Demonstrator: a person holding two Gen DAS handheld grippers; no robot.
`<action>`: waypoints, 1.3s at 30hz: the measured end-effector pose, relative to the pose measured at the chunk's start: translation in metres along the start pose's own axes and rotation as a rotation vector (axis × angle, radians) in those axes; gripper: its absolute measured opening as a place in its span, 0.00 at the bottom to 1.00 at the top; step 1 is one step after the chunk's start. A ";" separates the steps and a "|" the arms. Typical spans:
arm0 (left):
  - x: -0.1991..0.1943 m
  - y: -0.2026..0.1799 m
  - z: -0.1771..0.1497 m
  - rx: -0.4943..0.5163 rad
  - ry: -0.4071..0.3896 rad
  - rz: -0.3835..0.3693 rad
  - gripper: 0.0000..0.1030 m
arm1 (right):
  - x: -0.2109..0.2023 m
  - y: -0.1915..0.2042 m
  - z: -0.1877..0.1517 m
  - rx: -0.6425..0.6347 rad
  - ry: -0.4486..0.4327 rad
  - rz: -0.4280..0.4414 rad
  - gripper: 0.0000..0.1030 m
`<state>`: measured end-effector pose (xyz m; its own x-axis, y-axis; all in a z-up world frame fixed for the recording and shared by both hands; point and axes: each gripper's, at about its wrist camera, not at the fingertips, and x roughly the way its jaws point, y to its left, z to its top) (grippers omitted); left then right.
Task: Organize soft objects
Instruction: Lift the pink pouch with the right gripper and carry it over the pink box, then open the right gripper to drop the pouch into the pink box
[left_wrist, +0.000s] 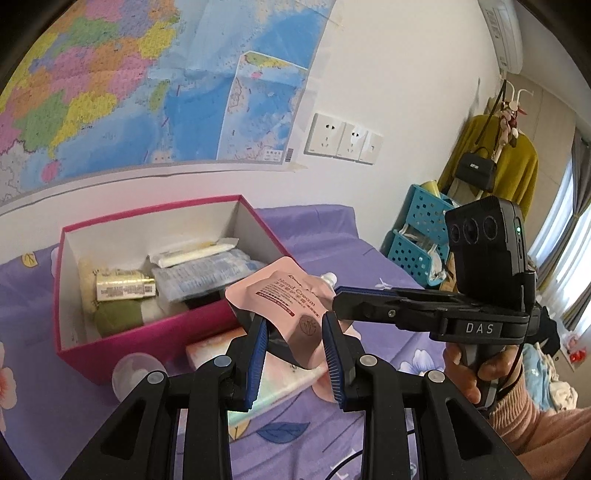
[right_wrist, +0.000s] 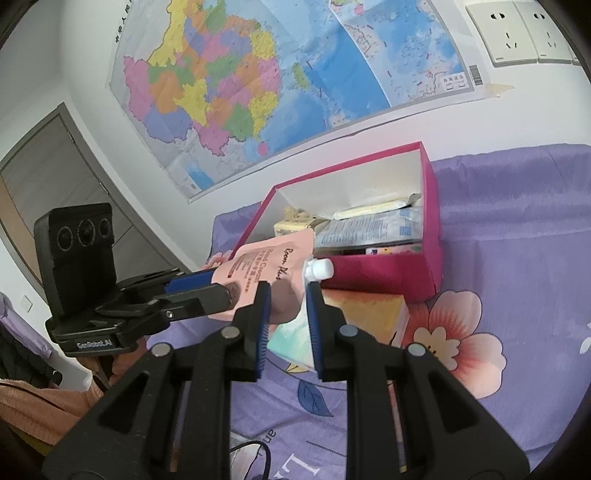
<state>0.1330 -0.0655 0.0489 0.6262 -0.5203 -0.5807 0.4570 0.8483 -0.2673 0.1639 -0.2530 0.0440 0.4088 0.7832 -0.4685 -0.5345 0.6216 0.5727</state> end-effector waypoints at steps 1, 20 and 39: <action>0.001 0.001 0.002 0.000 -0.001 0.000 0.28 | 0.001 -0.001 0.002 0.001 -0.002 0.000 0.22; 0.033 0.028 0.038 -0.030 -0.010 0.062 0.28 | 0.023 -0.022 0.040 0.010 -0.018 -0.018 0.22; 0.077 0.056 0.066 -0.121 0.064 0.132 0.28 | 0.063 -0.060 0.073 0.087 -0.006 -0.049 0.22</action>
<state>0.2487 -0.0642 0.0403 0.6323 -0.4001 -0.6634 0.2920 0.9162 -0.2743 0.2755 -0.2398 0.0288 0.4372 0.7520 -0.4933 -0.4475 0.6577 0.6059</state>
